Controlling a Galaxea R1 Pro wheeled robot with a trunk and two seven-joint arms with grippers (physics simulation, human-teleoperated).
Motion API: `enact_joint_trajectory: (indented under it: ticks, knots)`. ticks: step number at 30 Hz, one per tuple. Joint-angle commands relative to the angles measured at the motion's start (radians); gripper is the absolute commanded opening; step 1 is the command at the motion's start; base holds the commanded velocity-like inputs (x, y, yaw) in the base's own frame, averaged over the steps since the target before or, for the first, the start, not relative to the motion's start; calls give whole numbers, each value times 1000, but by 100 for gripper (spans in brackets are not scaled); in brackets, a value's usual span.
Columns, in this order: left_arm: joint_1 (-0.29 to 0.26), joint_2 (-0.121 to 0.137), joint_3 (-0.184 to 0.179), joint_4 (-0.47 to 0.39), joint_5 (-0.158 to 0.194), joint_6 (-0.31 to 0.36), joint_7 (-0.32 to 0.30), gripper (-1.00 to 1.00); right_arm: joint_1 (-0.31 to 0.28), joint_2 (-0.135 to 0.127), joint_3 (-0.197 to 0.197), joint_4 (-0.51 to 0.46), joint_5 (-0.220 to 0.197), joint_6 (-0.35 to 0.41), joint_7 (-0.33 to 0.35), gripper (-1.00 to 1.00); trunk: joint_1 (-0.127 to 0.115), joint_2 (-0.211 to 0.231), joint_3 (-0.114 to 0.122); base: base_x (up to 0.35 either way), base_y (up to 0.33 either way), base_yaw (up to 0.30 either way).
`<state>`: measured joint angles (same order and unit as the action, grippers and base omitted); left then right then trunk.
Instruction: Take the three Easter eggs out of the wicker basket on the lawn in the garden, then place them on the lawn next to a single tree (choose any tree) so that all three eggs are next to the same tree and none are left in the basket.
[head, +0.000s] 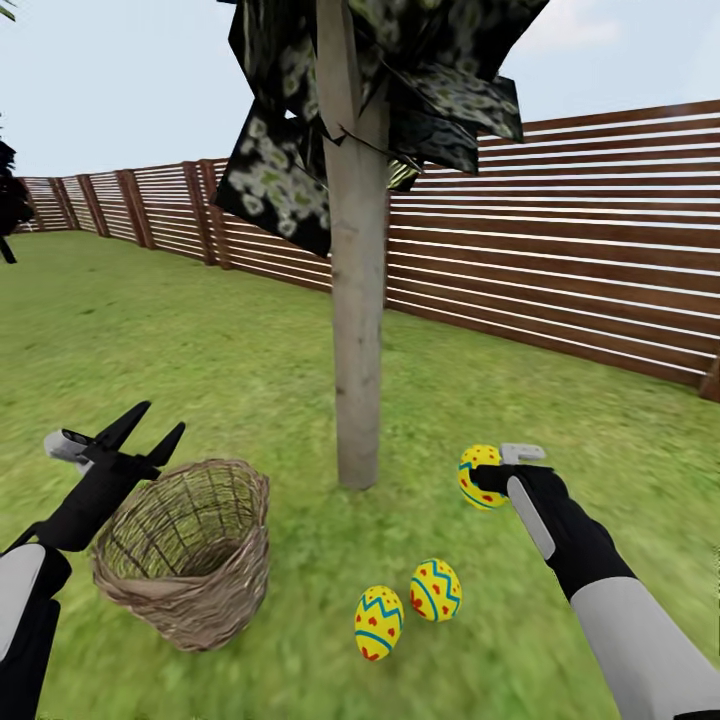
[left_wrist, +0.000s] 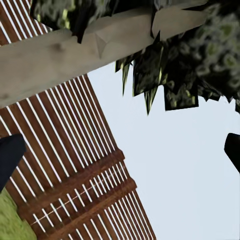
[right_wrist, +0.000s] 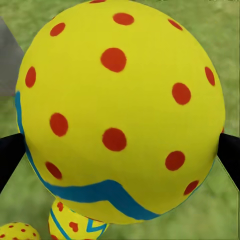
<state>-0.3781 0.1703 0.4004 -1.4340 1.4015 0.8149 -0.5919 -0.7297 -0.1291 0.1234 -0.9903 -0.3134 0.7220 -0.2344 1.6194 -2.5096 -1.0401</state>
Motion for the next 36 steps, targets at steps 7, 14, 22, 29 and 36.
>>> enact_joint_trajectory:
  ticks: [7, 14, 22, 29, 36]
  knots:
    - [-1, 0, -2, 1, 1, 5, 0, 100, 0, -1, 28, 82, -10, -27, -8, -100, 0, 0, -1, 0, -312, 6]
    - [-1, -2, -18, 0, 2, 4, 0, 100, 0, 11, 222, 267, -7, -180, -8, -100, 0, 0, -1, 0, -44, 0]
    - [-1, -2, -23, 0, 2, 4, 0, 100, -12, 14, 223, 445, -10, -307, -8, -100, 0, 0, -1, -31, -37, 0]
    - [-1, -2, -22, 0, 2, 4, 0, 100, -13, 17, 223, 456, -12, -313, -8, -100, 0, 0, -1, -24, -113, 0]
    - [-1, -27, -21, 1, 2, 4, 0, 100, -13, 44, 231, 449, -5, -317, -9, -100, 0, 0, -1, 0, -18, 78]
